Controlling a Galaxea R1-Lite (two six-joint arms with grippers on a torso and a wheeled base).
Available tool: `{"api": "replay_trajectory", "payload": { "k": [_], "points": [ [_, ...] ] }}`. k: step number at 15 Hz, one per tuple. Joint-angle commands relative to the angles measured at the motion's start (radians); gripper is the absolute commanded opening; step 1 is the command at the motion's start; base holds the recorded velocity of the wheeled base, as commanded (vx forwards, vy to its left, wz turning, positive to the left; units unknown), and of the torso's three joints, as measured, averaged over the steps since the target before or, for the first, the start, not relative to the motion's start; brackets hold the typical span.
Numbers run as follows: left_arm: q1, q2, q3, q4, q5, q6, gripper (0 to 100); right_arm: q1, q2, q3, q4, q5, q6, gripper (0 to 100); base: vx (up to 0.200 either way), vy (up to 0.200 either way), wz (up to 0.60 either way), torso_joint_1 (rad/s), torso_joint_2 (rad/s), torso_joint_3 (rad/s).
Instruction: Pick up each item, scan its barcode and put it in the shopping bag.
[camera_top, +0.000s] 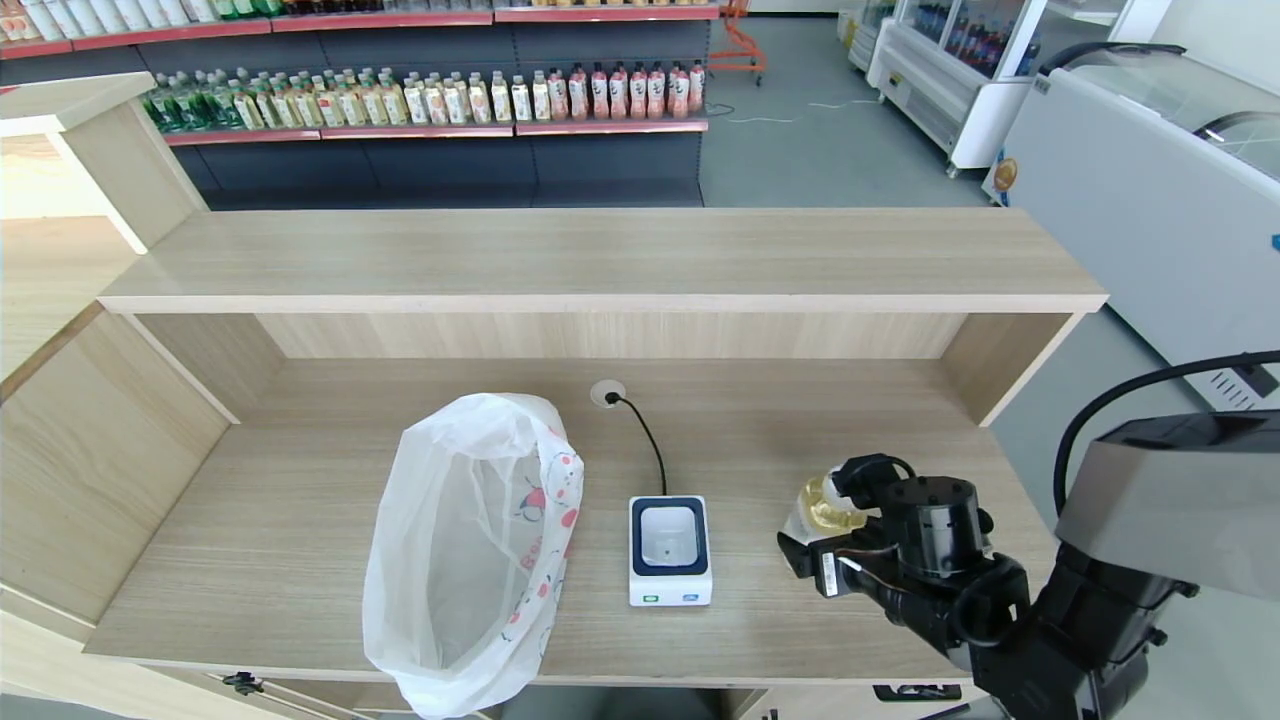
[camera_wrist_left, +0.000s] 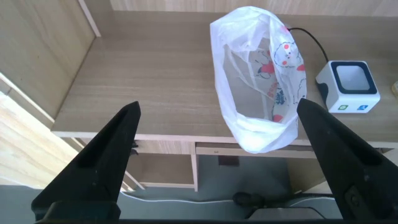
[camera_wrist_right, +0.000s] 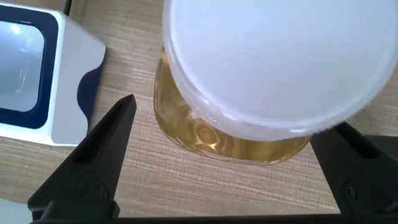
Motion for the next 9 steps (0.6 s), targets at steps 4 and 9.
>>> {"api": "replay_trajectory", "payload": {
  "k": [4, 9],
  "points": [
    [0.0, 0.0, 0.0, 0.0, 0.0, 0.0, 100, 0.0, 0.085, -0.096, -0.044, 0.001, -0.022, 100, 0.0, 0.0, 0.0, 0.0, 0.0, 0.0],
    [0.0, 0.0, 0.0, 0.0, 0.0, 0.0, 100, 0.008, 0.124, -0.176, -0.049, 0.003, -0.023, 100, 0.0, 0.0, 0.0, 0.0, 0.0, 0.0]
  ]
}}
